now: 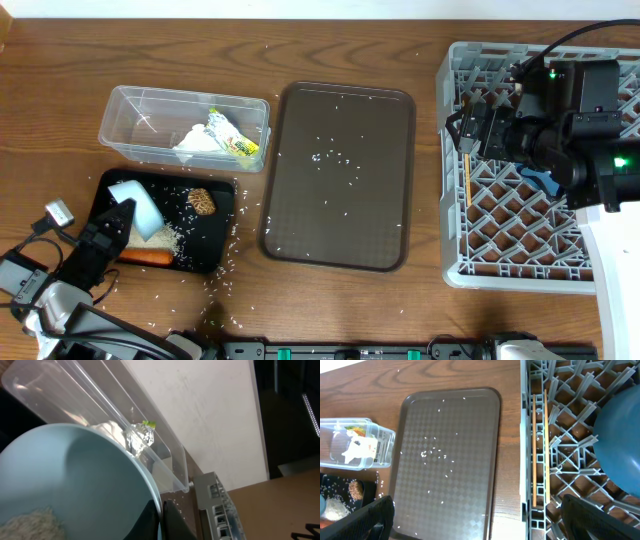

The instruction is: Sort waste into correct bins and load items into the dishwasher rack

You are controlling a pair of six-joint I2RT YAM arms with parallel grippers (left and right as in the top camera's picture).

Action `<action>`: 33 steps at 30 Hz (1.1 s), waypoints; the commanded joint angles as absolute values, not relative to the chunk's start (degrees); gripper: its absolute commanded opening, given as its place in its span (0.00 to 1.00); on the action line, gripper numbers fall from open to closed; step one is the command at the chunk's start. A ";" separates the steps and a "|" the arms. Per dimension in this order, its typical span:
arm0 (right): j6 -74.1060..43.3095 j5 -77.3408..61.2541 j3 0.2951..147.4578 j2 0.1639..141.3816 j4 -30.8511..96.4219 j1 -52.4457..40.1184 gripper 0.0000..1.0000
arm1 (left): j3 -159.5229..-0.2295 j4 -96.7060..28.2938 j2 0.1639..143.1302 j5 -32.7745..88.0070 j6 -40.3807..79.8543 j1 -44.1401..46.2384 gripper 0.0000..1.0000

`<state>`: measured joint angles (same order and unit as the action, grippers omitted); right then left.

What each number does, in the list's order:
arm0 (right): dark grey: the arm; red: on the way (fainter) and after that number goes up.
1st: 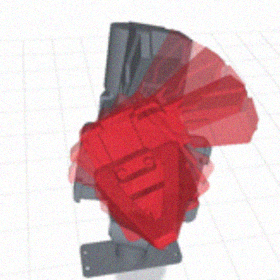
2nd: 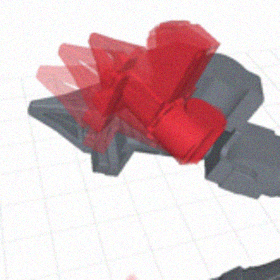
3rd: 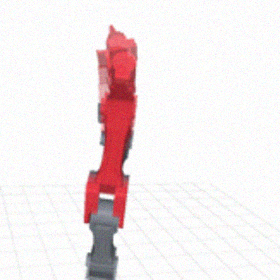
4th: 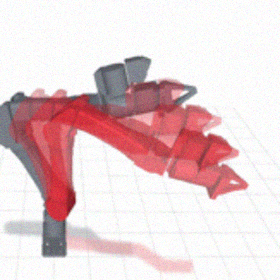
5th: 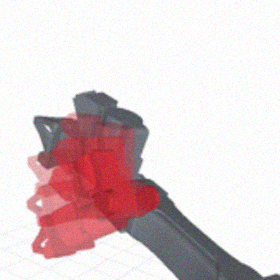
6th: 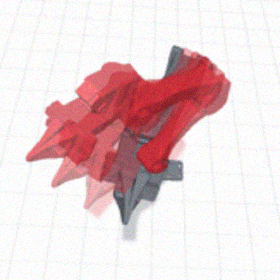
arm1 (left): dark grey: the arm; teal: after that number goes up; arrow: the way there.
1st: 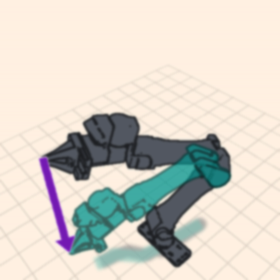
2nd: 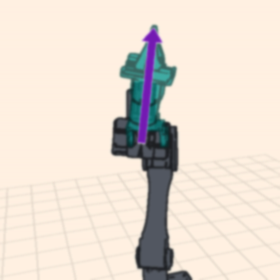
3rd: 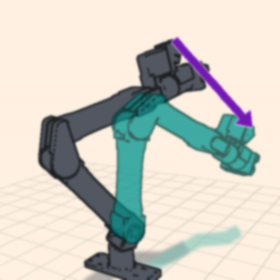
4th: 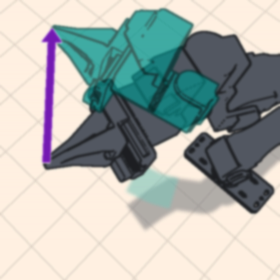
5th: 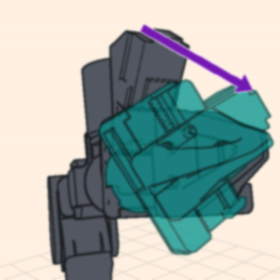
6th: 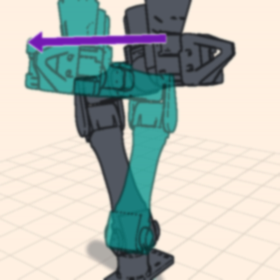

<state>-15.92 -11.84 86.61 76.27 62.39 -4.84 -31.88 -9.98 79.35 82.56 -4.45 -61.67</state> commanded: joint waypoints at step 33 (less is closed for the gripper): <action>-17.32 -12.05 87.20 76.40 62.35 -5.45 0.99 | -27.68 18.31 79.35 89.17 17.69 -61.71 0.06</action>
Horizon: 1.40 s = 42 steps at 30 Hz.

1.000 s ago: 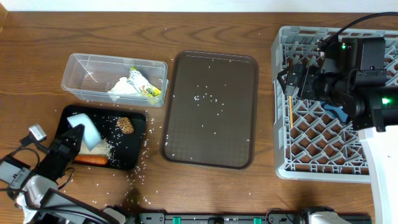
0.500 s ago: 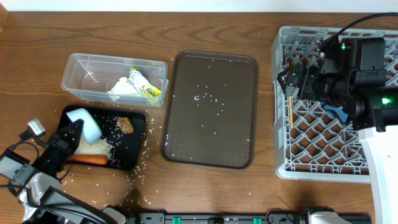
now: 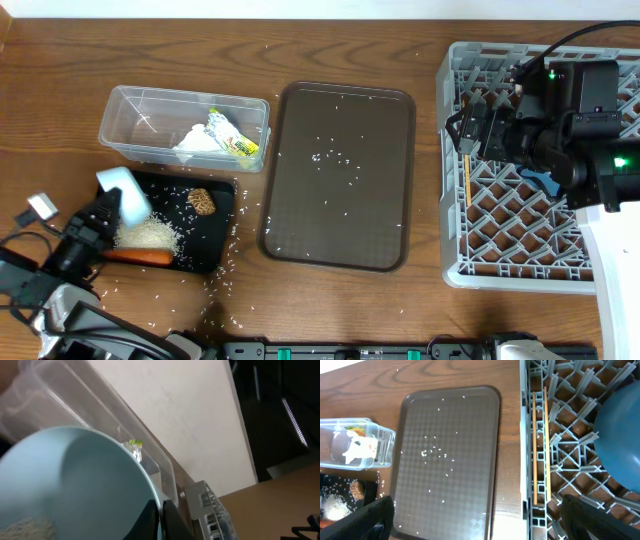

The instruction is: Sort waste into correct bins and load items into the dishwasher rack

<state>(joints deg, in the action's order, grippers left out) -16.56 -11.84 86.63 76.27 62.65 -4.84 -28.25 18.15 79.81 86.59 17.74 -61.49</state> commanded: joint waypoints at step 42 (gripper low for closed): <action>-17.67 -12.19 87.20 76.40 62.72 -5.43 0.99 | -25.39 30.72 79.72 77.58 47.27 -55.94 0.06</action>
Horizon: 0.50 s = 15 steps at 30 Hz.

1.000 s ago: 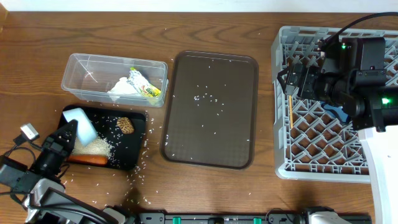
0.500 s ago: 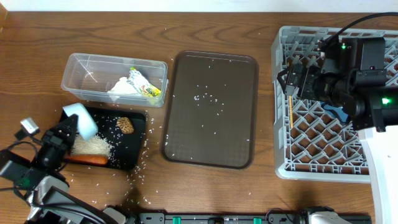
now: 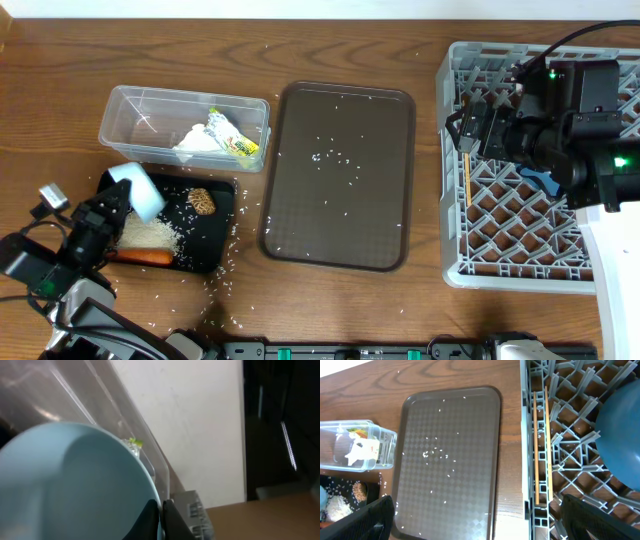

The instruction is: Sort waste into correct bins and load items into the dishwasher rack

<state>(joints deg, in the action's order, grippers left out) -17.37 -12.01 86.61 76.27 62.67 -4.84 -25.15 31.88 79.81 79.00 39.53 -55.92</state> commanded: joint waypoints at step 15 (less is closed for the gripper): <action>-17.54 -12.05 87.20 76.40 62.98 -5.43 0.99 | -25.39 51.09 79.72 83.57 50.74 -54.33 0.06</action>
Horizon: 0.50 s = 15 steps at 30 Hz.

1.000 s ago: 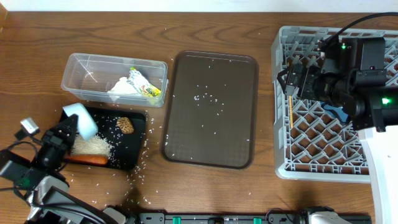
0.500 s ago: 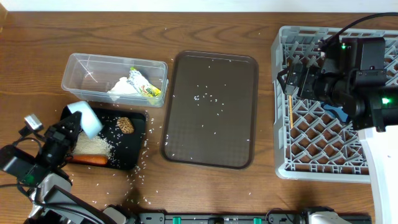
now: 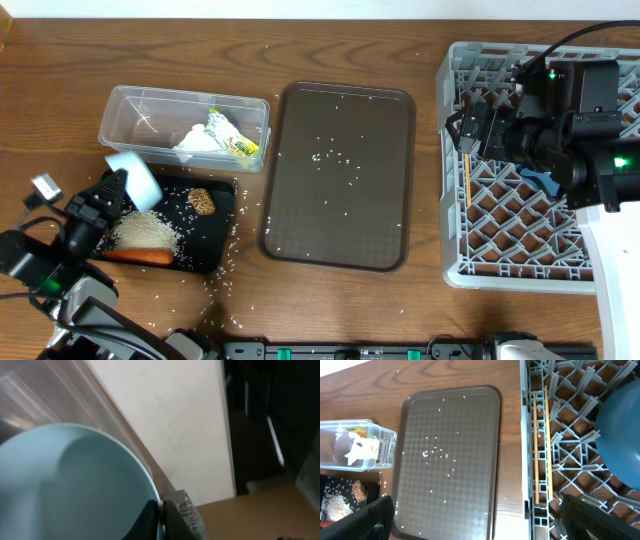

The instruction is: Sort waste into correct bins and load items into the dishwasher rack

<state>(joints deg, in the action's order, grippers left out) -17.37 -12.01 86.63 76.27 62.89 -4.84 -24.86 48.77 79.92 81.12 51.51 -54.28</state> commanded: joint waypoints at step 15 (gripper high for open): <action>-17.54 -12.03 87.20 76.40 62.78 -5.43 0.99 | -25.39 43.94 79.64 83.05 59.29 -55.96 0.06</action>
<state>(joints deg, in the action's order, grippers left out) -17.37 -11.99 86.63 76.27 63.09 -4.84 -25.04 43.31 79.81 81.95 54.13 -56.36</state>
